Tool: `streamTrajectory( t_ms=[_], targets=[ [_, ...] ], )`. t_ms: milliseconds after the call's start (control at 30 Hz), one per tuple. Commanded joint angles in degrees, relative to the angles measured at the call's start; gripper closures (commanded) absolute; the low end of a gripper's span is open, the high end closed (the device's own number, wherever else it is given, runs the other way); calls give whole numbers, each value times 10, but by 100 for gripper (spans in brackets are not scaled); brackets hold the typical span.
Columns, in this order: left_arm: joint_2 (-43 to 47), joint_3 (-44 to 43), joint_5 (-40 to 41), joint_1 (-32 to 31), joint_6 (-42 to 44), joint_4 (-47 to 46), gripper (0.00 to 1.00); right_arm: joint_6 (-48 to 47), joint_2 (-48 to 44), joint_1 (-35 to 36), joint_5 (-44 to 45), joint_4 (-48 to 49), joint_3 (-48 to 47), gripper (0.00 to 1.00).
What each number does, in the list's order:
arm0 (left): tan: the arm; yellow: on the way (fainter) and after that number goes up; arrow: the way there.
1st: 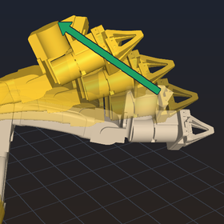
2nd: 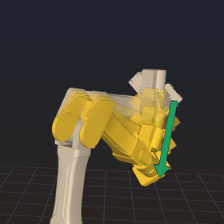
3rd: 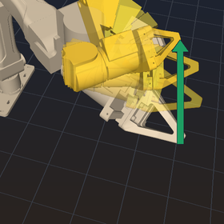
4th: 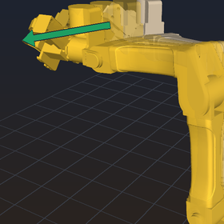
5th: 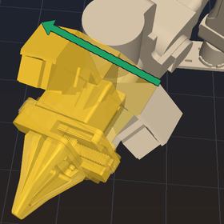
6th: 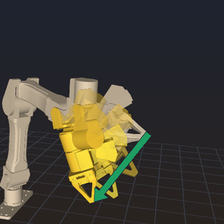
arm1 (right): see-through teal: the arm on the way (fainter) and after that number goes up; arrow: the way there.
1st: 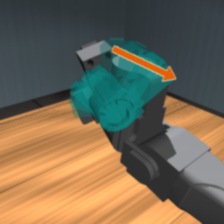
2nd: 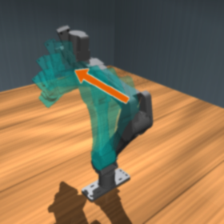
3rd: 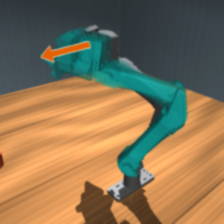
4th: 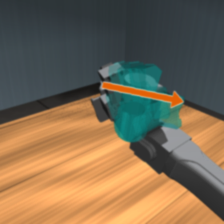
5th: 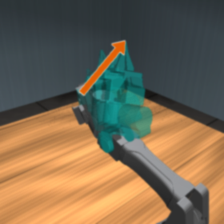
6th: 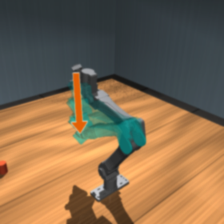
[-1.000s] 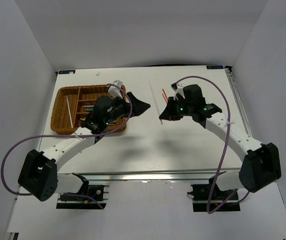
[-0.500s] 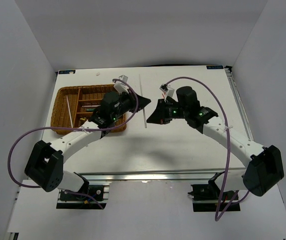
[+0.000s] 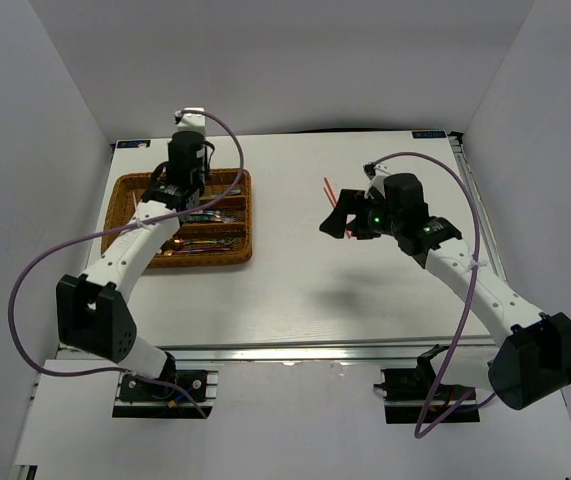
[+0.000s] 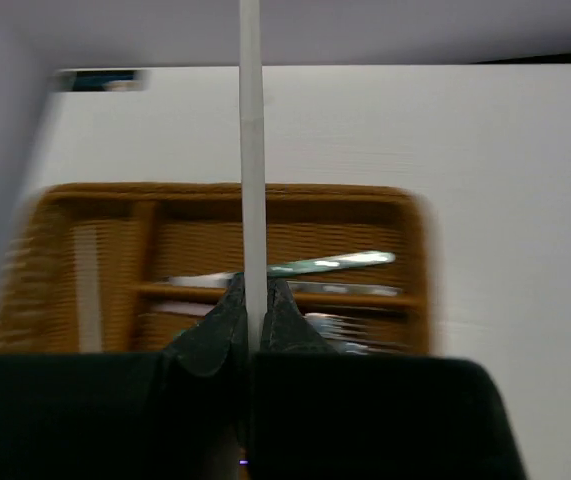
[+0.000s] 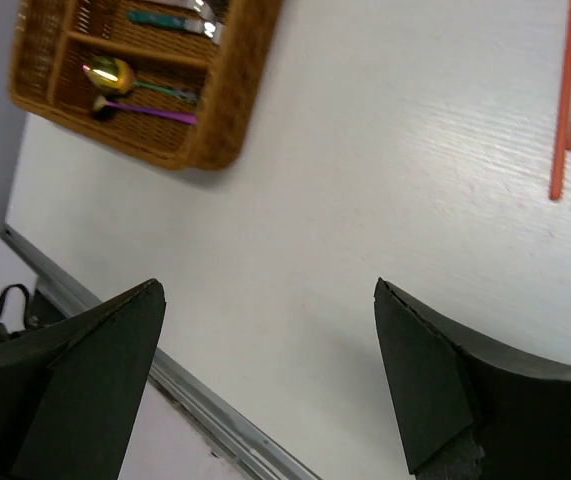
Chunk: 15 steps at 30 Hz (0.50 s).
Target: Sort the eating utensils into containers
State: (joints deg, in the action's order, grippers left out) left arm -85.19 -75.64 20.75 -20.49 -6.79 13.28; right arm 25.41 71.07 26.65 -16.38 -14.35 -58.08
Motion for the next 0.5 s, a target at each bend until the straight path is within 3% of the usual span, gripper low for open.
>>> streamTrajectory(
  t_ms=[0,100,467],
  targets=[
    [-42,14,267,61,201,11,100,-45,-16,-7,35,-37,14,11],
    [-74,63,280,122,234,-118,100,-63,-25,-10,36,-49,18,11],
    [-189,111,197,244,172,-173,100,-82,-62,-11,-1,-39,55,11]
  ],
)
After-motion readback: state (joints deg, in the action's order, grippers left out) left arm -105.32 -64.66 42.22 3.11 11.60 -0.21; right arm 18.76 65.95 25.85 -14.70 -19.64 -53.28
